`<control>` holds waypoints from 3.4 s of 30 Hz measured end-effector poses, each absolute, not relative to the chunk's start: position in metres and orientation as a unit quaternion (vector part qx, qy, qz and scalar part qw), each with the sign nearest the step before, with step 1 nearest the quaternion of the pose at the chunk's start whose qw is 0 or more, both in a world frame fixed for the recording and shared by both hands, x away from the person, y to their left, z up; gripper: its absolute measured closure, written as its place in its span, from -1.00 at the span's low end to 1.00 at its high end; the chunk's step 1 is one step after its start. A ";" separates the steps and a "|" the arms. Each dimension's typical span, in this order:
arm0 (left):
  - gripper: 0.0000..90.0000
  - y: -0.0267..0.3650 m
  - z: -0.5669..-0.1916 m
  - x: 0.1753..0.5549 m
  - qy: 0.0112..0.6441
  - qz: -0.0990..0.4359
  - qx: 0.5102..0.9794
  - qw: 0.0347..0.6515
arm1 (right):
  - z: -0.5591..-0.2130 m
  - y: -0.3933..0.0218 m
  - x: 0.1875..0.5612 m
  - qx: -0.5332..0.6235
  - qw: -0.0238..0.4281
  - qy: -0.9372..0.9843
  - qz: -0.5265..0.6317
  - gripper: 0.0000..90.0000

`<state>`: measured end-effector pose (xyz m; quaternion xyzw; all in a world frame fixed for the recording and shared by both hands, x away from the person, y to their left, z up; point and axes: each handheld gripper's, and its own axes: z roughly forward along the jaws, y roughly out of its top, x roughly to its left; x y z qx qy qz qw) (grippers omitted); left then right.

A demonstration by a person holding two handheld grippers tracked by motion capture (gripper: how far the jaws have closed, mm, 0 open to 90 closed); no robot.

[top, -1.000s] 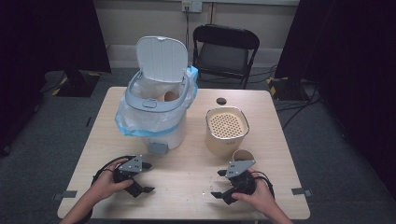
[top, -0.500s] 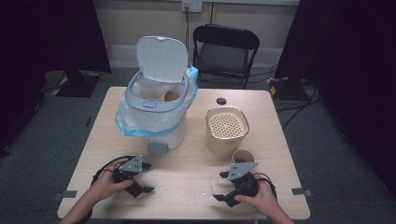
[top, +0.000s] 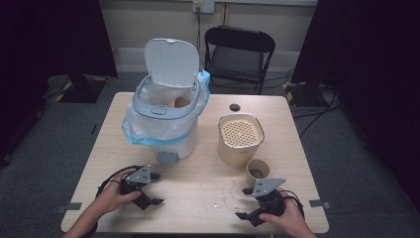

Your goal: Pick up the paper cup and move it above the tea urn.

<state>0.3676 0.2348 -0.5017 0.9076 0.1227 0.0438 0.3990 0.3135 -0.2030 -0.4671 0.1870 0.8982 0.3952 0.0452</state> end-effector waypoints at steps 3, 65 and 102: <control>-0.77 0.235 -0.502 0.368 0.122 0.043 0.908 0.399 | -0.468 -0.210 0.311 0.195 0.048 0.898 0.392 -0.63; -0.78 0.235 -0.502 0.365 0.122 0.044 0.907 0.401 | -0.475 -0.260 0.348 0.296 0.118 0.875 0.365 -0.66; -0.80 0.234 -0.502 0.363 0.128 0.047 0.907 0.398 | -0.487 -0.248 0.383 0.292 0.120 0.851 0.419 -0.51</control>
